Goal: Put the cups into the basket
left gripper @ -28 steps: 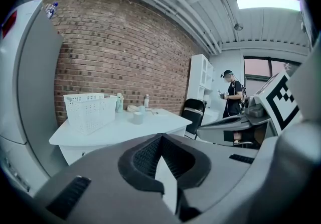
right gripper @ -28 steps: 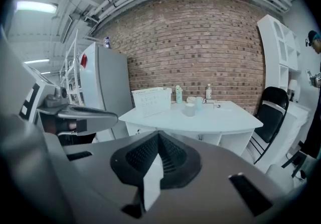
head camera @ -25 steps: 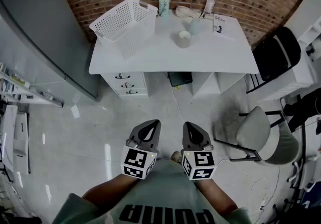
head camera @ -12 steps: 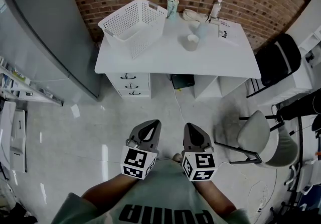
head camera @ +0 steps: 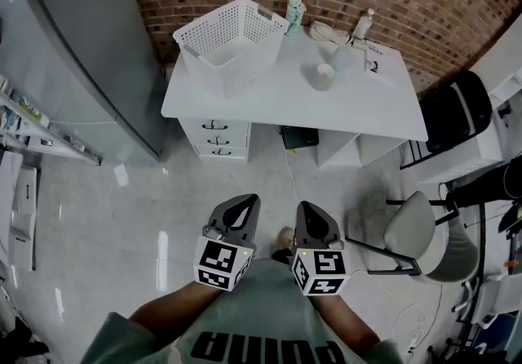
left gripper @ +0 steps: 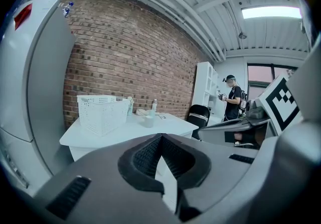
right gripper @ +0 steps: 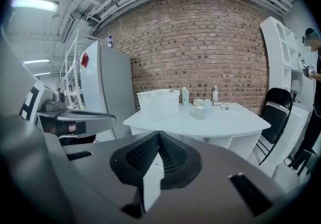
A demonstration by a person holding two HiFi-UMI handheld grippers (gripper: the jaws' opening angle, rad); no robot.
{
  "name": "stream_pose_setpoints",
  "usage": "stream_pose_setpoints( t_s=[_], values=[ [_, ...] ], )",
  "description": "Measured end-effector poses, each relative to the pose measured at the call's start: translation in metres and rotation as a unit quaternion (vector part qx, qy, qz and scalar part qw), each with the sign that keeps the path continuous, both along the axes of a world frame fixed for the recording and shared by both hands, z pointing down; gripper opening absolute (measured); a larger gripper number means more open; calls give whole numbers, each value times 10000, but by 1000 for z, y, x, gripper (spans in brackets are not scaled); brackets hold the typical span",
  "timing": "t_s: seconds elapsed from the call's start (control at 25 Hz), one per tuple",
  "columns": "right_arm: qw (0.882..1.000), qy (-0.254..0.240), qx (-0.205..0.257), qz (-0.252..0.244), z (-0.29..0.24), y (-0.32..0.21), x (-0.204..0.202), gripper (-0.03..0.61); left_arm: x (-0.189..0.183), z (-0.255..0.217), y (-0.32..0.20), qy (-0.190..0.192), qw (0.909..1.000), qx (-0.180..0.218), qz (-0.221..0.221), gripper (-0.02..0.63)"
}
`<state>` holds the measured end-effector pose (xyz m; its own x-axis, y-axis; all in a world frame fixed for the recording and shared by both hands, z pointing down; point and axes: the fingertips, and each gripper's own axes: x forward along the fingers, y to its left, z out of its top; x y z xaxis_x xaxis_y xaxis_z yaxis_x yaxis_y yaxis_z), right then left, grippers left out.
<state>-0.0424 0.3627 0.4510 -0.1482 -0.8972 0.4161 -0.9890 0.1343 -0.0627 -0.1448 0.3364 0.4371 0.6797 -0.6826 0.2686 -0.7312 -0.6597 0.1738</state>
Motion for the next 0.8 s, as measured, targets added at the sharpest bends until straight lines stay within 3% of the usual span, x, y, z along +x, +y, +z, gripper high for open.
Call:
stream_pose_setpoints(
  t_s=[0.28, 0.8],
  values=[
    [9999, -36, 10, -131, 4, -28, 18, 11, 13, 3, -25, -105, 9998, -13, -145, 8],
    [9991, -150, 49, -389, 4, -97, 98, 11, 86, -2, -86, -279, 9988, -57, -409, 8]
  ],
)
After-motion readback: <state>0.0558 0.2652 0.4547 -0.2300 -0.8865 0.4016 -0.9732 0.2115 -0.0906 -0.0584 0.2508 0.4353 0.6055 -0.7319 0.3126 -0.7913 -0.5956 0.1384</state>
